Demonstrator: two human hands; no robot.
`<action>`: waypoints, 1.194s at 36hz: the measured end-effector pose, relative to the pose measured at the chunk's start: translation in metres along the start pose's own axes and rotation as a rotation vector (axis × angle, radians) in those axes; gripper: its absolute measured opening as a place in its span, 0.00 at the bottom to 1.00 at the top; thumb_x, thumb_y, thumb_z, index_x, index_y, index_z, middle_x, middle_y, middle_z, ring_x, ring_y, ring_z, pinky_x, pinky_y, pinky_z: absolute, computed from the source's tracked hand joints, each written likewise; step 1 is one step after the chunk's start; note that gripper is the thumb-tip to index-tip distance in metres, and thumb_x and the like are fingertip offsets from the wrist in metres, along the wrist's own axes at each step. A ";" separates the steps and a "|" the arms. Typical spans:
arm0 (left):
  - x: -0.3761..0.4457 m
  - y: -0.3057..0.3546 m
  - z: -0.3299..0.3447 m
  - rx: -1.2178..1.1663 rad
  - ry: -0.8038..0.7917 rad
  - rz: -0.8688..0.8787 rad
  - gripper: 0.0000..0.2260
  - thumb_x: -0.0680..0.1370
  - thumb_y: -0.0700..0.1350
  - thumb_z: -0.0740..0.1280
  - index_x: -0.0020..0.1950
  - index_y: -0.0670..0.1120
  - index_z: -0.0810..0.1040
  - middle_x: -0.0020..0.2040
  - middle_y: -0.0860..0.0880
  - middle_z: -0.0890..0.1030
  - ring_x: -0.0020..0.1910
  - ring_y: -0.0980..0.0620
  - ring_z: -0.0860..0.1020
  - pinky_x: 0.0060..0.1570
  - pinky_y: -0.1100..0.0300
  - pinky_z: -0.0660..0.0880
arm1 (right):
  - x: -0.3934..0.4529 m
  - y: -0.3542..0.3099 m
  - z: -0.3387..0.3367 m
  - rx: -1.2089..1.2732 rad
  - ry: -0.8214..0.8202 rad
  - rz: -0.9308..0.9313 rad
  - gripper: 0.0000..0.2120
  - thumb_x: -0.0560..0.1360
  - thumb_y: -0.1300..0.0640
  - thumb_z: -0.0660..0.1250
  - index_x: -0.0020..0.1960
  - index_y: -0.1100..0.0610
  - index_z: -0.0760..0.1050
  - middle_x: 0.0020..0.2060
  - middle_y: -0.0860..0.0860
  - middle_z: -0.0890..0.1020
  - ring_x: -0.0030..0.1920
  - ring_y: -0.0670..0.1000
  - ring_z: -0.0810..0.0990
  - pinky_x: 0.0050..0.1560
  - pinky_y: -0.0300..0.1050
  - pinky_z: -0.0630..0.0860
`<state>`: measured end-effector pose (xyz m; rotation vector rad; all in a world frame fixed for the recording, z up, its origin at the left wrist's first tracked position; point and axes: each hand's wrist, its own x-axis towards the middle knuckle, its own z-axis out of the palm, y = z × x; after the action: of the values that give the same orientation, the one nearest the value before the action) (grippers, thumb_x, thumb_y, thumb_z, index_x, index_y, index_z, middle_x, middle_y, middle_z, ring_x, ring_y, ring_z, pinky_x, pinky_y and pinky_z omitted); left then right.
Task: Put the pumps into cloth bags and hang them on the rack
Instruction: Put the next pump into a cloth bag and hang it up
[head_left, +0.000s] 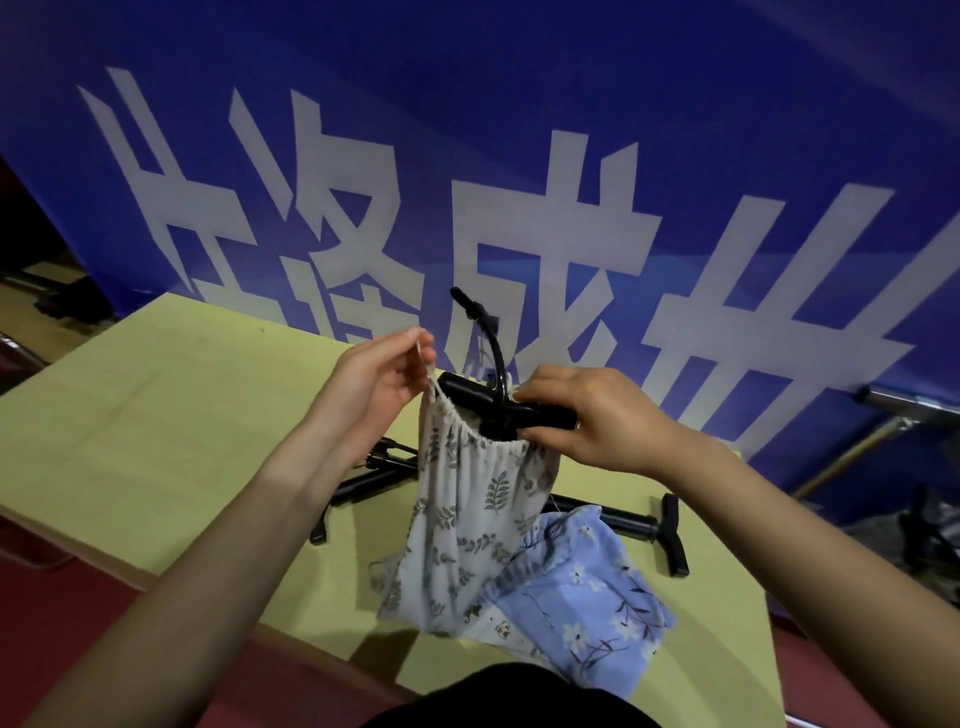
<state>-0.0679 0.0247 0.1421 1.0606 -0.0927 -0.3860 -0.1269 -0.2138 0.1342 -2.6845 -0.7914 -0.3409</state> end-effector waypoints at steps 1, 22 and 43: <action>0.001 0.001 0.001 -0.075 0.004 -0.030 0.08 0.80 0.41 0.61 0.44 0.43 0.77 0.36 0.50 0.78 0.38 0.53 0.76 0.46 0.60 0.72 | -0.001 0.000 -0.001 0.011 0.005 0.001 0.19 0.74 0.47 0.66 0.61 0.54 0.78 0.50 0.47 0.80 0.45 0.52 0.81 0.39 0.51 0.77; 0.006 -0.018 0.000 0.776 -0.103 0.046 0.10 0.80 0.43 0.63 0.50 0.45 0.84 0.31 0.53 0.78 0.27 0.56 0.70 0.34 0.67 0.72 | -0.022 -0.001 0.029 0.067 0.089 0.028 0.16 0.73 0.53 0.71 0.59 0.56 0.80 0.50 0.50 0.82 0.49 0.53 0.80 0.43 0.51 0.79; 0.002 -0.041 -0.008 0.756 -0.186 0.287 0.14 0.80 0.34 0.61 0.59 0.49 0.79 0.52 0.53 0.84 0.55 0.59 0.80 0.54 0.69 0.74 | -0.024 0.006 0.042 0.213 0.302 0.203 0.08 0.72 0.61 0.69 0.50 0.55 0.83 0.48 0.42 0.70 0.49 0.47 0.72 0.47 0.35 0.68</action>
<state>-0.0748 0.0132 0.1018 1.7256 -0.5859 -0.1829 -0.1370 -0.2150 0.0865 -2.4097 -0.4354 -0.5605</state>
